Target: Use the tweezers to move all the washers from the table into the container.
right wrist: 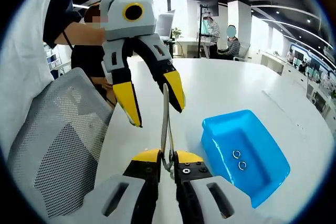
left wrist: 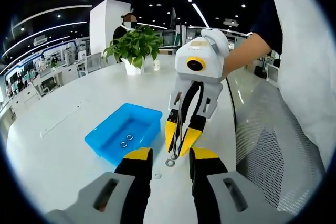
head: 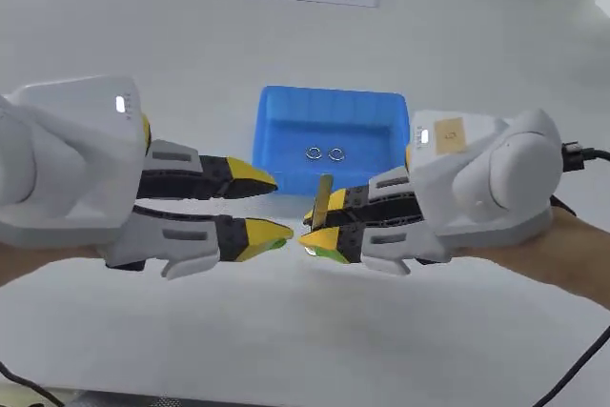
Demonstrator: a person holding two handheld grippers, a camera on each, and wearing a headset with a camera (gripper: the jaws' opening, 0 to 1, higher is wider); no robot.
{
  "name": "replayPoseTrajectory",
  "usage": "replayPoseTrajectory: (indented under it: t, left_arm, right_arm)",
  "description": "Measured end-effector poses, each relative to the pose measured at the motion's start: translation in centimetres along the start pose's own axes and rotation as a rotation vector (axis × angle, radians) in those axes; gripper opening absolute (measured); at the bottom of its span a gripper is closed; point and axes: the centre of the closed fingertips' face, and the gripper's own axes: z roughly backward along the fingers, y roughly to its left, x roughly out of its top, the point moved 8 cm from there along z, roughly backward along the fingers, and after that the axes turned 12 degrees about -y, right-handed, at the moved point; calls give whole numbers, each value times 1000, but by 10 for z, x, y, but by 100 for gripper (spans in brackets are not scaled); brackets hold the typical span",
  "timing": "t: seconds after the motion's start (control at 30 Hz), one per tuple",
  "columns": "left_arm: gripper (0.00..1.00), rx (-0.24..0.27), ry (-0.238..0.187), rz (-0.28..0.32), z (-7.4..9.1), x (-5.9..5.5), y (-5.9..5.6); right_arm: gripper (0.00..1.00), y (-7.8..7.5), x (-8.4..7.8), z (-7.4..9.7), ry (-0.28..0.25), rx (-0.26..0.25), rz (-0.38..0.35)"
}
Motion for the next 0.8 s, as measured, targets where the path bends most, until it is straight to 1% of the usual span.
replayPoseTrajectory:
  t: [0.1, 0.17, 0.23, 0.33, 0.4, 0.53, 0.63, 0.8]
  left_arm:
    - [35, 11, 8, 7, 1, -2, 0]
    - [35, 19, 1, 14, 3, -2, 0]
    - [35, 42, -5, -2, 3, 0, 2]
    - [35, 53, -18, 5, 2, 2, 3]
    - [35, 61, -28, -1, 2, 3, 4]
    - [35, 74, -48, 2, 2, 6, 6]
    - [35, 83, -53, 7, 3, 6, 7]
    - [35, 93, -65, 22, 7, 3, 8]
  right_arm:
    - [10, 0, 7, 5, -3, 0, 21]
    - [10, 0, 12, 8, -8, 0, 31]
    - [10, 0, 17, 11, -13, -2, 38]
    - [10, -2, 22, 14, -20, -9, 41]
    - [10, -5, 26, 18, -27, -19, 38]
    - [10, -13, 32, 26, -27, -43, 45]
    - [10, -22, 40, 34, -37, -65, 45]
    - [10, -39, 49, 40, -50, -102, 54]
